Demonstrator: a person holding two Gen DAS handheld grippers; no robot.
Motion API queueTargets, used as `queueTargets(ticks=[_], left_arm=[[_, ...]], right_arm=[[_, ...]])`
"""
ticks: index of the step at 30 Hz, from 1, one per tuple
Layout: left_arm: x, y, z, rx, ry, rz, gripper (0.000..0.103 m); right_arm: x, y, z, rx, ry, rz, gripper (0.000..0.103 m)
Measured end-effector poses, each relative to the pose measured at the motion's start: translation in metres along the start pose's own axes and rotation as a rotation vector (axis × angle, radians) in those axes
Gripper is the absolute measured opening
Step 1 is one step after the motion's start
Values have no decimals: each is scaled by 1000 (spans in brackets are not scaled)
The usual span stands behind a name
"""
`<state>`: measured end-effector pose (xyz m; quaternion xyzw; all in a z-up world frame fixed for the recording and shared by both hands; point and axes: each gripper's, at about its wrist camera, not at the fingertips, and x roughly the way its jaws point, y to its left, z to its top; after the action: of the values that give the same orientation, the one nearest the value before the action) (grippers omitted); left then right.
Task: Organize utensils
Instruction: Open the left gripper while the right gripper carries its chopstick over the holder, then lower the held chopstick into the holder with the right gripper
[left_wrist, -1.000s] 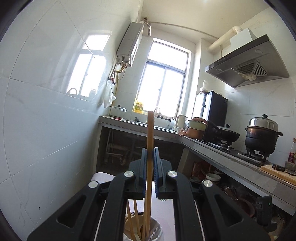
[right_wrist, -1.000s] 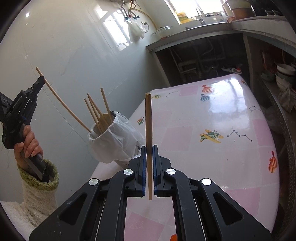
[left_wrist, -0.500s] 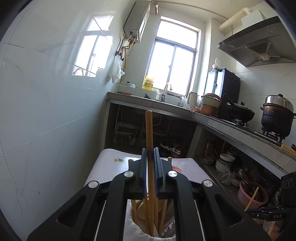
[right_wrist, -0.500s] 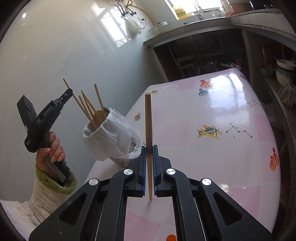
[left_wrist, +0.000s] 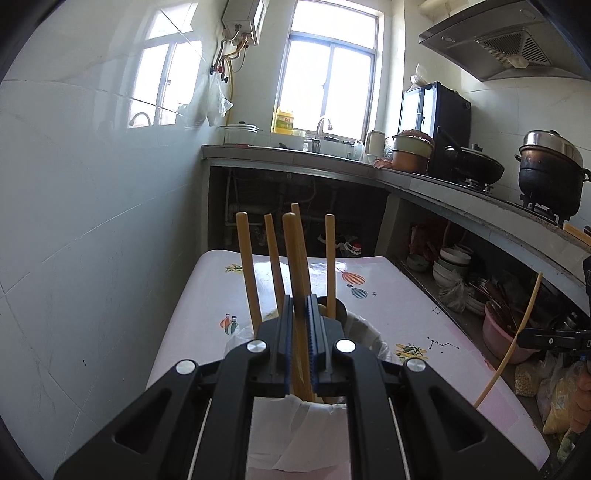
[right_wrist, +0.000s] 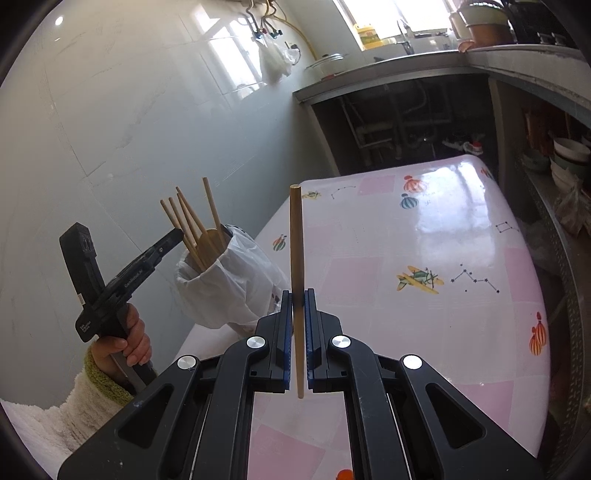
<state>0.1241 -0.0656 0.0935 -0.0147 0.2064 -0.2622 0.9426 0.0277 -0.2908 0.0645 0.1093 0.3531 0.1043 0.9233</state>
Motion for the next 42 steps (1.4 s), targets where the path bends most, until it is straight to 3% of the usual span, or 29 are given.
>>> queueTargets(ticks=[4,9,14,20,24,34,42], left_arm=[[-11,10,-1,-46,2,-20,9],[-39,22,-4,-93,-55,-21,35],[-64,38,-15,-145,-88,0,53],[-82,51,-34,-175,-82,15,70],[-87,55,-46,-178,-59,6,78],[-88,50,-72,-131,4,15,82],[-84,44,-77,-123,33,2,84]], right_arm=[[-11,10,22,-22,-42,25,5],[-27,33,62,-80,-125,89,5],[-31,58,102,-121,-183,187,5],[-5,75,128,-124,-180,259,5],[27,79,126,-124,-137,248,5],[93,83,104,-159,2,158,5],[124,106,66,-294,102,42,5]])
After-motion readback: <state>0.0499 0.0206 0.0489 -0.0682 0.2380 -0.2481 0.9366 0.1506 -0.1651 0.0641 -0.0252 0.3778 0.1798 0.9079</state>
